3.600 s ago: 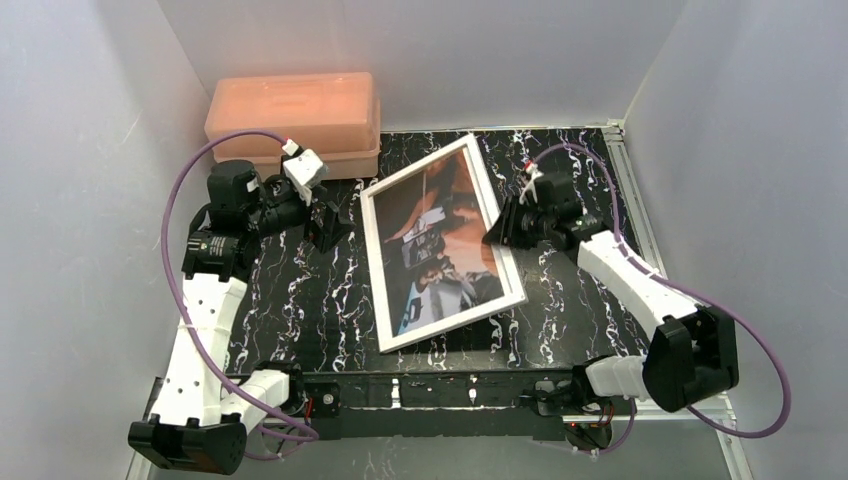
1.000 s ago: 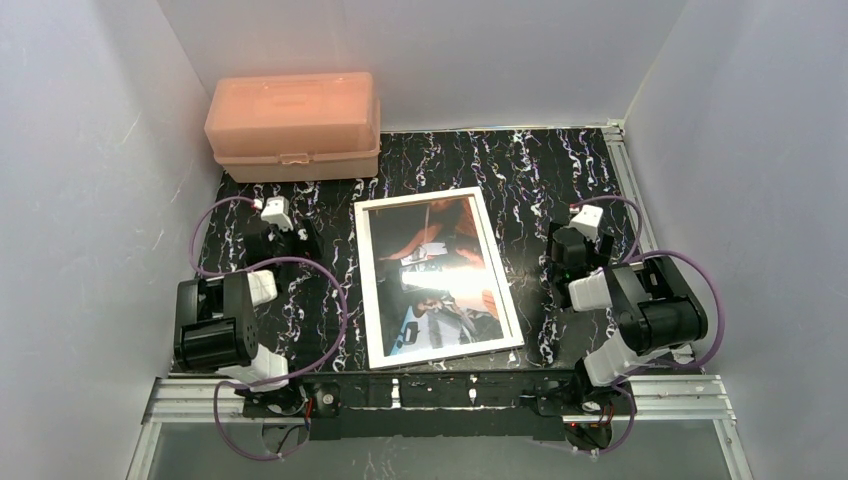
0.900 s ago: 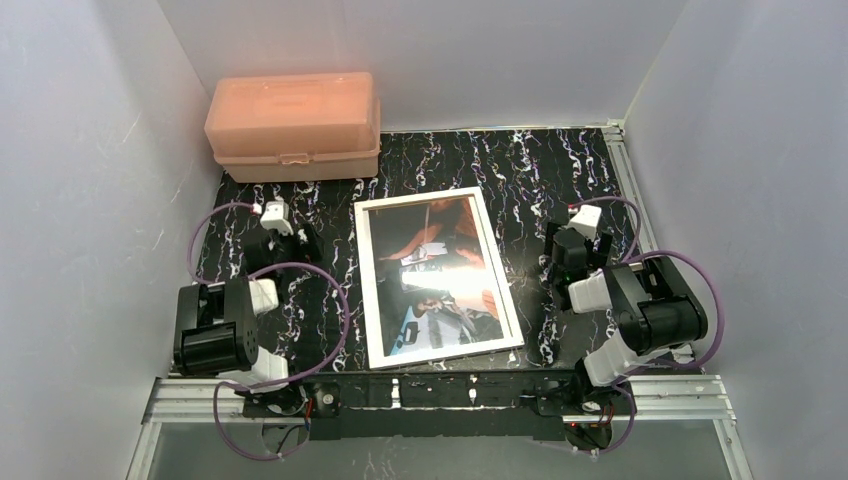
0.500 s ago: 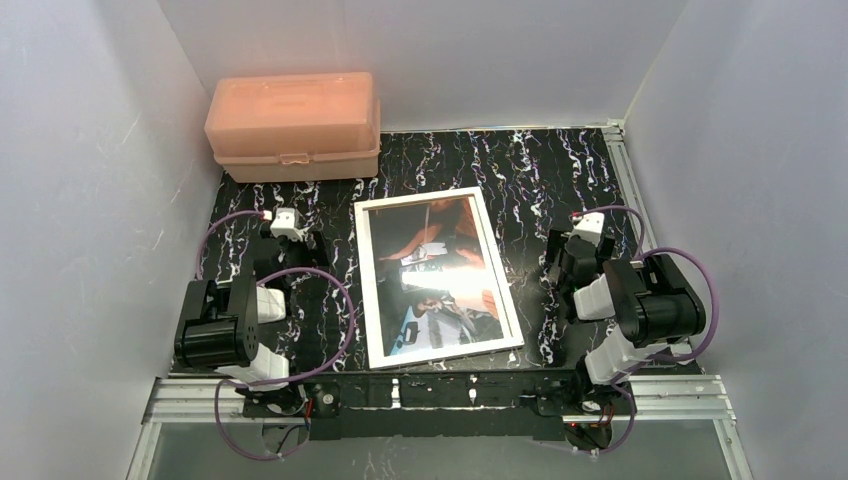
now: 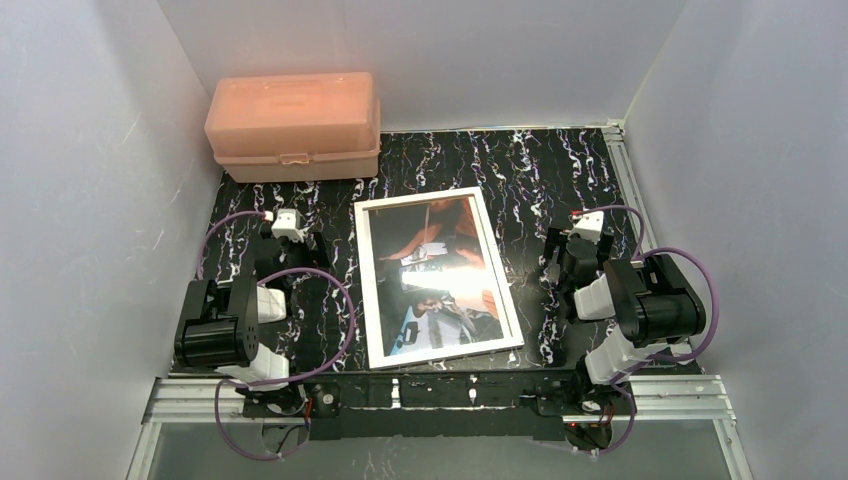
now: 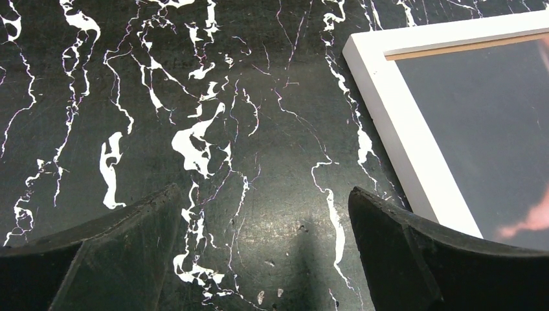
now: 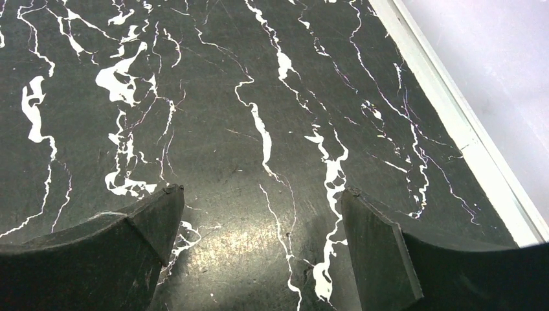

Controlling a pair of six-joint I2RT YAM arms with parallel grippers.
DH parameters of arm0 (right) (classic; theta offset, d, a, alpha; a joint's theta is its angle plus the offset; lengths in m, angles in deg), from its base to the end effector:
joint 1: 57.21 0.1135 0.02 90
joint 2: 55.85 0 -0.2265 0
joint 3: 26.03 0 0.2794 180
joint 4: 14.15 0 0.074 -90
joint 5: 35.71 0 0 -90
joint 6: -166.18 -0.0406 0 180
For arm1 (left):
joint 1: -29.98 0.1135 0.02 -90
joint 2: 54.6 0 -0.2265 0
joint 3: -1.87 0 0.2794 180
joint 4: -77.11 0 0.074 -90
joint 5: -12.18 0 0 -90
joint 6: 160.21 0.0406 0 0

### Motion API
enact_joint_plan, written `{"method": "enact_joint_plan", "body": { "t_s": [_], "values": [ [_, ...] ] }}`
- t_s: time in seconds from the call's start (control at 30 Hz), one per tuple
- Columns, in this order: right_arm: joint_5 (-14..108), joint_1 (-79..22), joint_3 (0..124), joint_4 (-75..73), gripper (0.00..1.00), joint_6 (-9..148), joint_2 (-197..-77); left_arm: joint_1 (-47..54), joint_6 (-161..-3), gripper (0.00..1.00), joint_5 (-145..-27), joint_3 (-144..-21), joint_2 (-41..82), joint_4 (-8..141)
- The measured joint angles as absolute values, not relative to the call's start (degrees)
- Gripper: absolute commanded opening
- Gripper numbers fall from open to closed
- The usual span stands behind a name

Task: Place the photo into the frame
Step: Reset both arms

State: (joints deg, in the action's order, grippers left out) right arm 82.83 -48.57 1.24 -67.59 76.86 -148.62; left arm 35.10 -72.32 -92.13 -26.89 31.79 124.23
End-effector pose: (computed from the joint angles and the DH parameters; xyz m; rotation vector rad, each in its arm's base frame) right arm 0.2541 0.0190 0.0626 0.2144 1.7548 -0.3421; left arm 0.2666 0.0138 0.0829 0.0717 1.7504 -0.1806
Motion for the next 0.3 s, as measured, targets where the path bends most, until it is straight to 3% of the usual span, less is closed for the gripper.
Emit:
{"method": "enact_joint_plan", "body": {
  "t_s": [0.3],
  "values": [
    [82.61,-48.57,1.24,-67.9,0.99,76.86,-148.62,34.66,-72.12,0.98,-91.36,-26.89,31.79,124.02]
  ]
}}
